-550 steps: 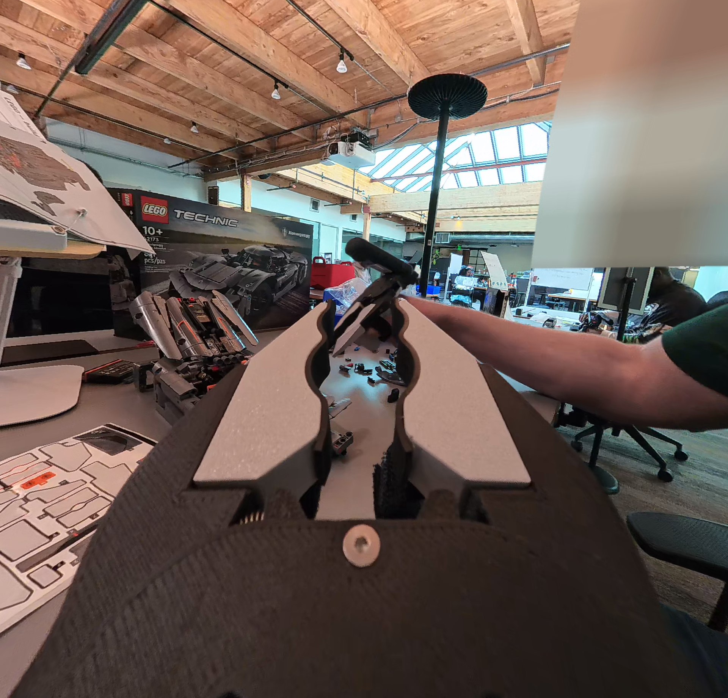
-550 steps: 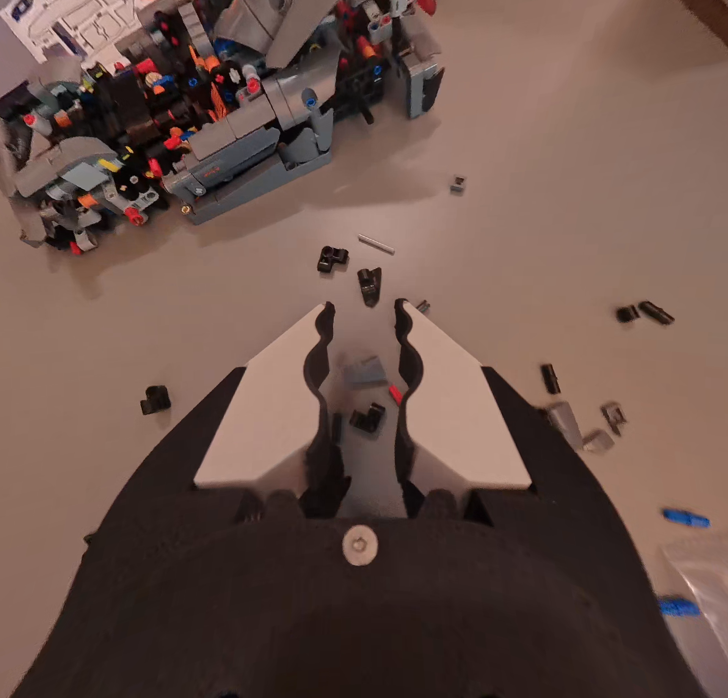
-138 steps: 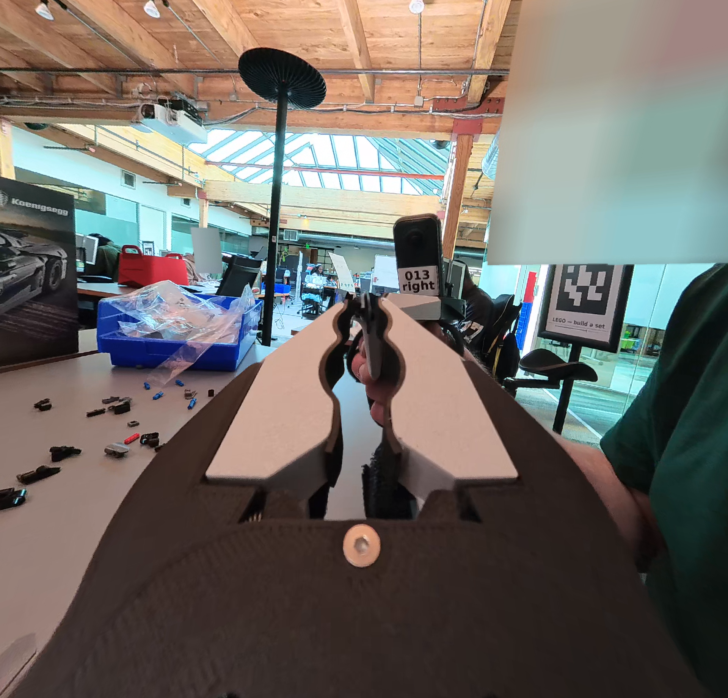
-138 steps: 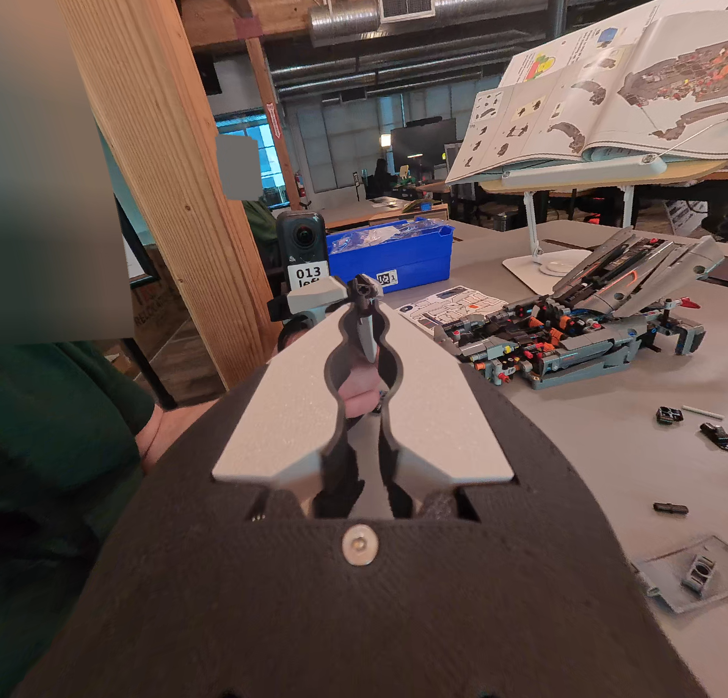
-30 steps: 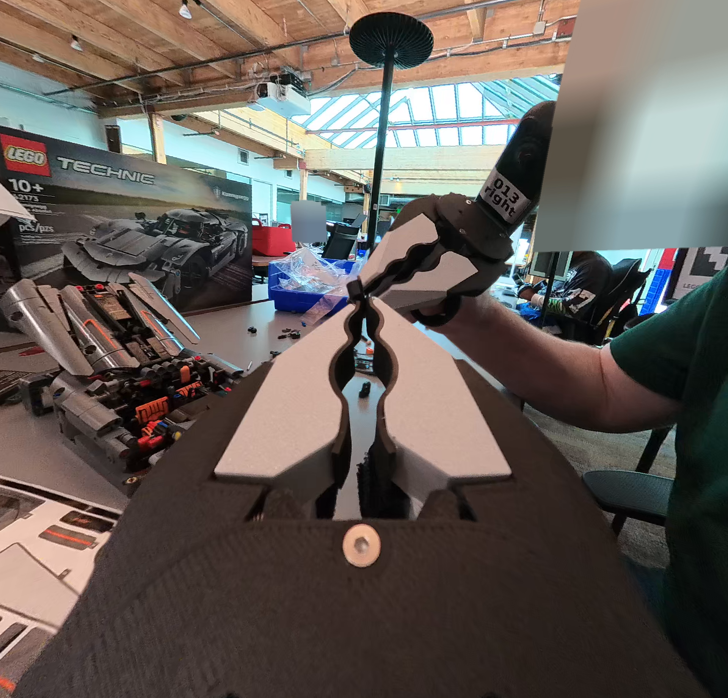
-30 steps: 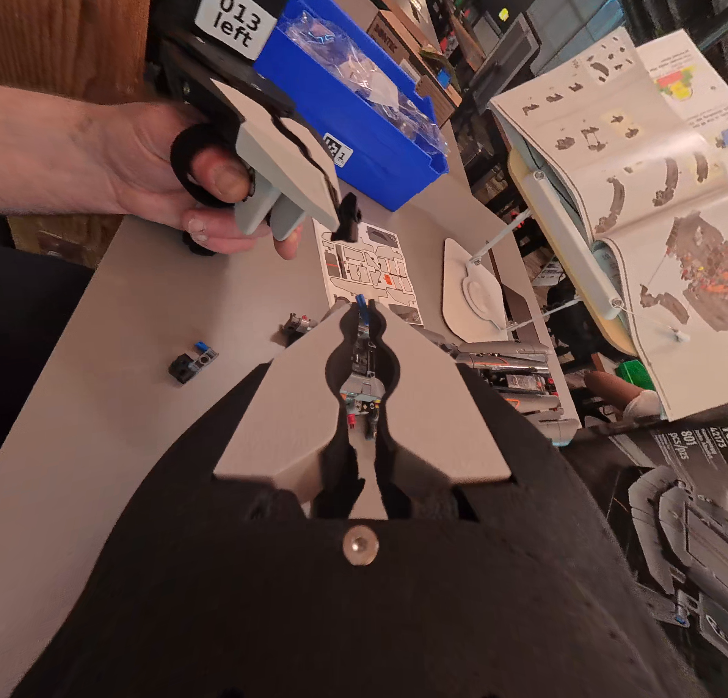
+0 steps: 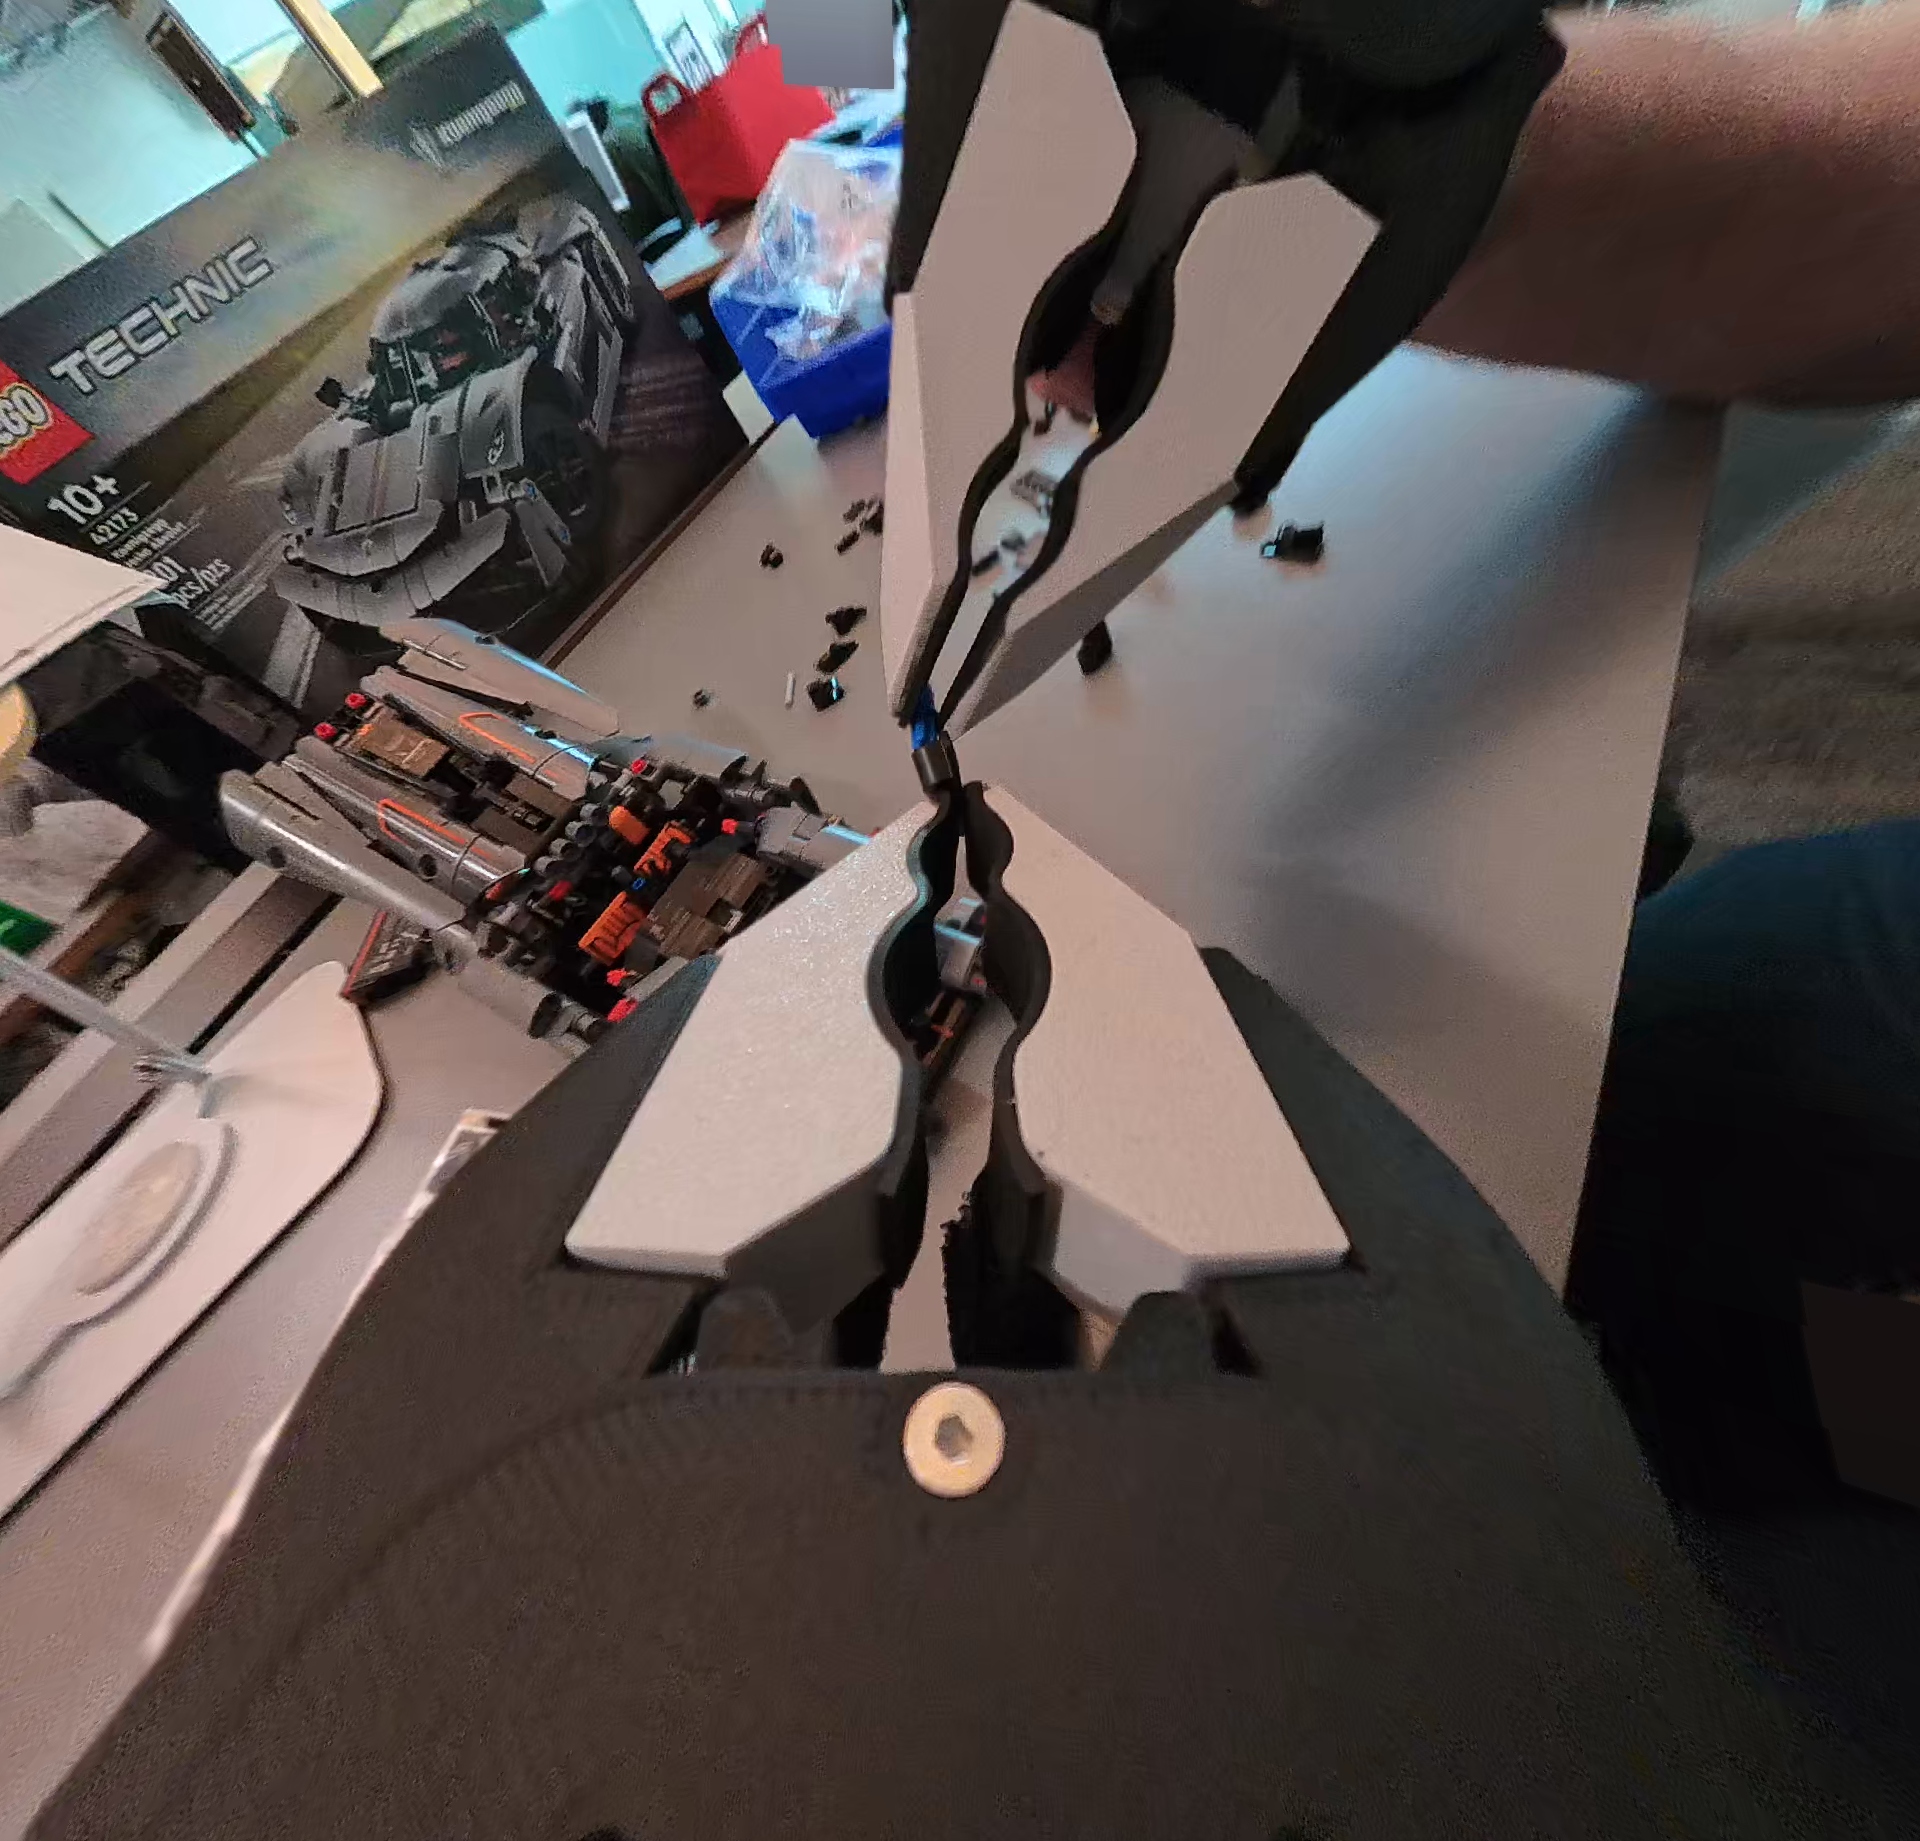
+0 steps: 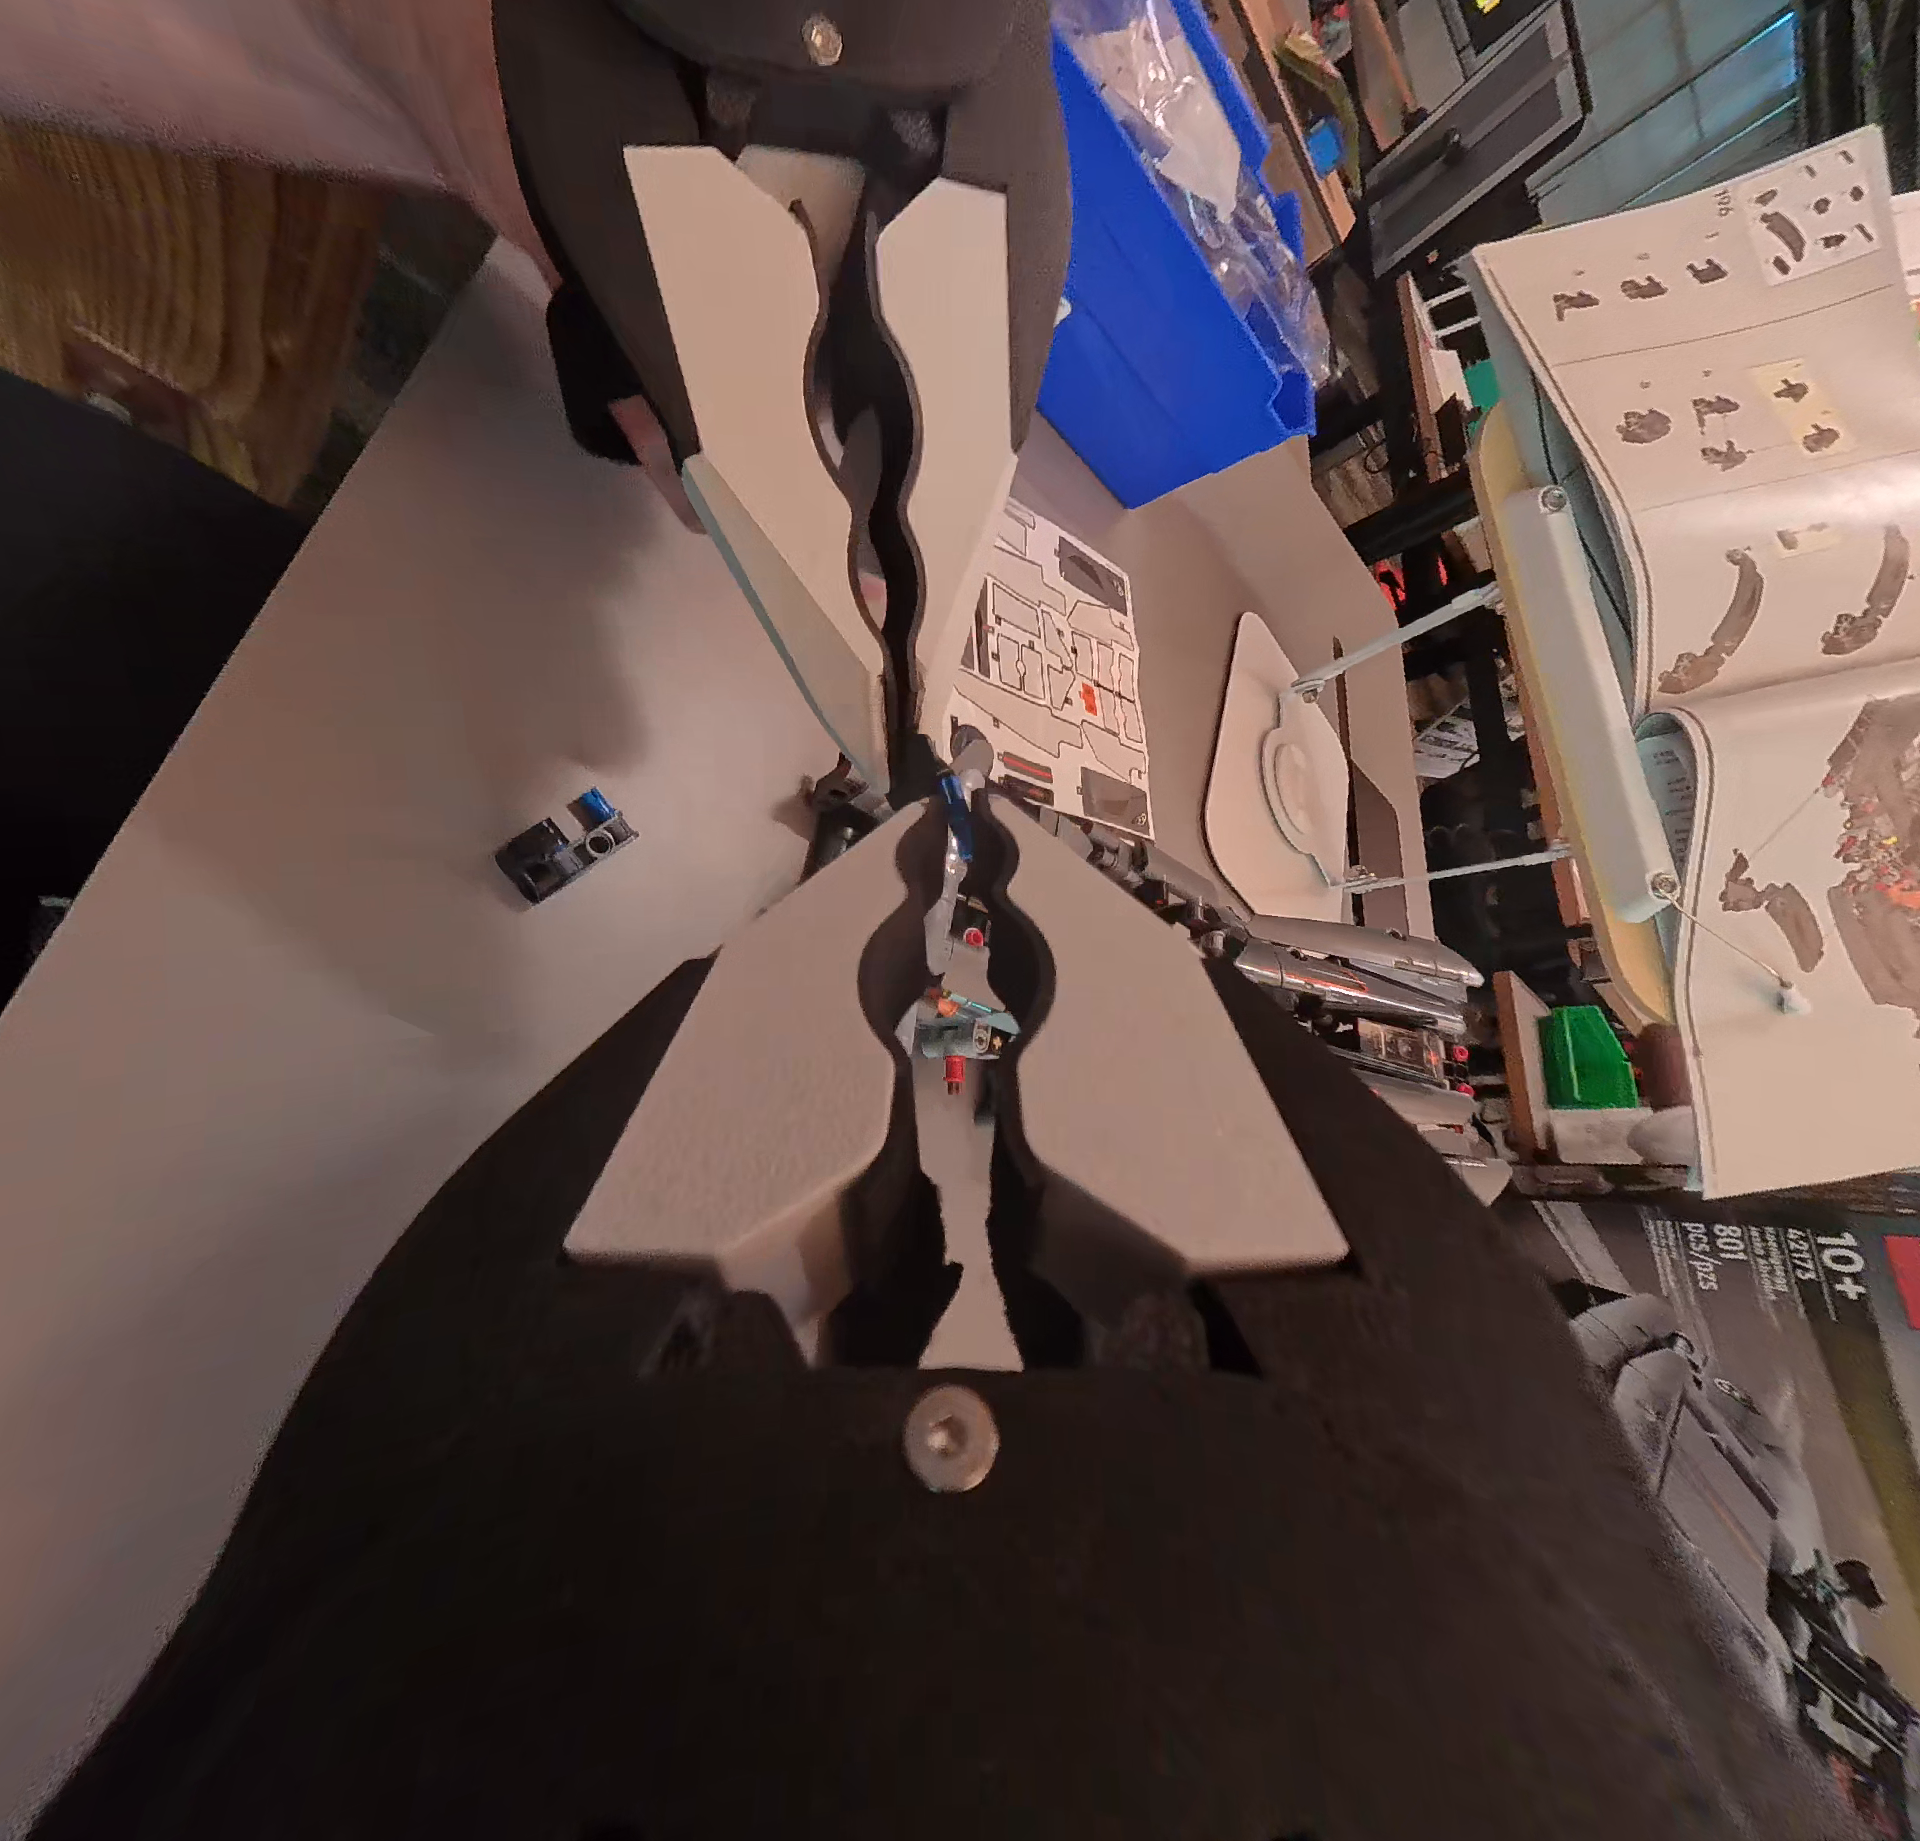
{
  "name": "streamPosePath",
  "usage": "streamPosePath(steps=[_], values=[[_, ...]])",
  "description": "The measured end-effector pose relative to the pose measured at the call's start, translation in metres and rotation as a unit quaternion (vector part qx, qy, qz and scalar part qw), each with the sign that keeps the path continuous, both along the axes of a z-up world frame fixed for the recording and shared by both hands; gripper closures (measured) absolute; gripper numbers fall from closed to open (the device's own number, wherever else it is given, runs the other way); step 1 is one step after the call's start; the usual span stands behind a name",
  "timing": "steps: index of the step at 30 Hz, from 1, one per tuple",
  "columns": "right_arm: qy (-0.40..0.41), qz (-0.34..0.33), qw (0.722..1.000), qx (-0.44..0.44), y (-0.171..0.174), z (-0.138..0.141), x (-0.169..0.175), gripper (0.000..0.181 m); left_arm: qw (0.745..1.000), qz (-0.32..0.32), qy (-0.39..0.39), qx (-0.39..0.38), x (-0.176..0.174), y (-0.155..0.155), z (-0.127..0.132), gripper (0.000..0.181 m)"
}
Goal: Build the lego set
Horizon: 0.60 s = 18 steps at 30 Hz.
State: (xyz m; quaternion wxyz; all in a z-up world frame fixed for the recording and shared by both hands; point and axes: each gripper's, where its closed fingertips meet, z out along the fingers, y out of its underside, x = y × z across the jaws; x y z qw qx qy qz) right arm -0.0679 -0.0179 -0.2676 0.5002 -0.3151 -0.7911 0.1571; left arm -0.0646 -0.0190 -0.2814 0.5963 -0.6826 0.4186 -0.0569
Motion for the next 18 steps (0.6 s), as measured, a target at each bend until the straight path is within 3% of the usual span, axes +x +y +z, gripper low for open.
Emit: streamPosePath(steps=[11, 18], values=[[-0.038, -0.023, 0.998, 0.052, 0.007, -0.017, -0.001, 0.179, 0.979, 0.047, 0.195, 0.028, -0.006, 0.007, -0.015, 0.181], [-0.054, -0.022, 0.997, 0.053, 0.005, -0.022, 0.001, 0.179, 0.949, 0.063, 0.306, 0.047, -0.009, 0.008, -0.021, 0.181]])
